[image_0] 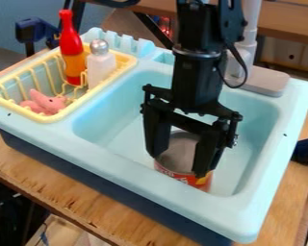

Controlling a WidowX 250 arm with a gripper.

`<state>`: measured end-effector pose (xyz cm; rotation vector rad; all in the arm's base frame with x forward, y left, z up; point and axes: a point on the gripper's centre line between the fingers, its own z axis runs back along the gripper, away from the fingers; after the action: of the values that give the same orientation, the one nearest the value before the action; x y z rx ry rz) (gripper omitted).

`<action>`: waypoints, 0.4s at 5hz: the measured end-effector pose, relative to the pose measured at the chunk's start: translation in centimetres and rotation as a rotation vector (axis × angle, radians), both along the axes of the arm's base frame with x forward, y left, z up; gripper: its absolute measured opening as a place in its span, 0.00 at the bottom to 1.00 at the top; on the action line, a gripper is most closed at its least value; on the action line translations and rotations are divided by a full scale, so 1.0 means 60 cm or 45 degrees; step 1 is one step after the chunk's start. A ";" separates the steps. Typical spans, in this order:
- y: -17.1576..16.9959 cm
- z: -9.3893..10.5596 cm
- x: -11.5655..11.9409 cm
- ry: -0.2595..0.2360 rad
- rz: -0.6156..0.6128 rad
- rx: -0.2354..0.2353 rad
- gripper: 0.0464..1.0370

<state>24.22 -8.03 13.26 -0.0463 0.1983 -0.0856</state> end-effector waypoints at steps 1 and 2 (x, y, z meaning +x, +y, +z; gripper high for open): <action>-0.007 0.000 -0.001 0.008 0.013 -0.025 0.96; -0.012 -0.007 0.001 0.011 -0.016 -0.029 0.96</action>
<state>24.30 -8.78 12.82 -0.0685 0.2064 -0.1002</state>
